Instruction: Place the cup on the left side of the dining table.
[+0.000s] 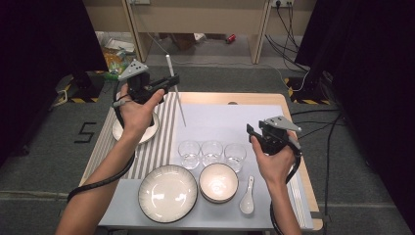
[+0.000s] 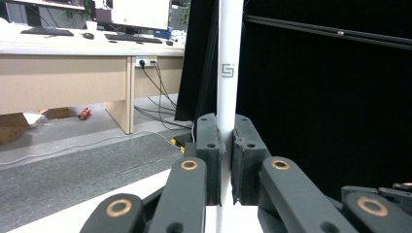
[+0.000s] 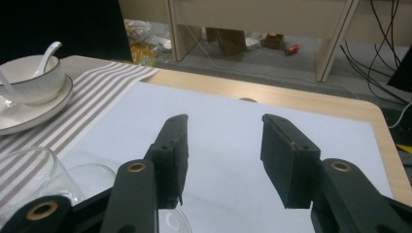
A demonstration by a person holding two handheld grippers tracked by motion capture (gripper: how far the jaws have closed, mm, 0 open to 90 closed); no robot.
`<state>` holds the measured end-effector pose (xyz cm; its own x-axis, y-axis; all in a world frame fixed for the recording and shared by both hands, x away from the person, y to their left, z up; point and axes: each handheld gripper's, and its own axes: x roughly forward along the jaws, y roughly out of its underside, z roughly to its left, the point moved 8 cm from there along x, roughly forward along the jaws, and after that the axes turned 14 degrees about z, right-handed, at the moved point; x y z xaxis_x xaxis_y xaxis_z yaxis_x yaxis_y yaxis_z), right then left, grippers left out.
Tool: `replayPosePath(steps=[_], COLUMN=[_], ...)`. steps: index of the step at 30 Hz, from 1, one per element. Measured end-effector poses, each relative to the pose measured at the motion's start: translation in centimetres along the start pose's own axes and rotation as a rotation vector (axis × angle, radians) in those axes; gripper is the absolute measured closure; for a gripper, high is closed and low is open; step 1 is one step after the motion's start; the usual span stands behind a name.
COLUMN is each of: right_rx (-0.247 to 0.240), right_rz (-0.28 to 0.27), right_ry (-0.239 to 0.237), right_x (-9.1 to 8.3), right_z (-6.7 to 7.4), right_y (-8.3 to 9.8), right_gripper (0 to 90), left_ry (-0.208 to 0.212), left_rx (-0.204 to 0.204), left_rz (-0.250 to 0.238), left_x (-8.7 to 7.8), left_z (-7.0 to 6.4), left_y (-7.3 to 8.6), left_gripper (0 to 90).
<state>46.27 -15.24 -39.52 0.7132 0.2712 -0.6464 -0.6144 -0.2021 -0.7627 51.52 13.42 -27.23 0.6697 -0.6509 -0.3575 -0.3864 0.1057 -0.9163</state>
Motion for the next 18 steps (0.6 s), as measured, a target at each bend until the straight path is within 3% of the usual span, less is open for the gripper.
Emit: replayPosePath(steps=[18], right_rx=[0.064], right_rz=[0.072], right_ry=[0.022], right_x=[0.6], right_z=[-2.0], right_y=[2.8], right_gripper=[53.4], left_ry=[-0.048], left_rx=[-0.007], left_rz=[-0.014], left_x=[-2.7], left_z=[1.8], left_y=[1.2], left_gripper=[83.4])
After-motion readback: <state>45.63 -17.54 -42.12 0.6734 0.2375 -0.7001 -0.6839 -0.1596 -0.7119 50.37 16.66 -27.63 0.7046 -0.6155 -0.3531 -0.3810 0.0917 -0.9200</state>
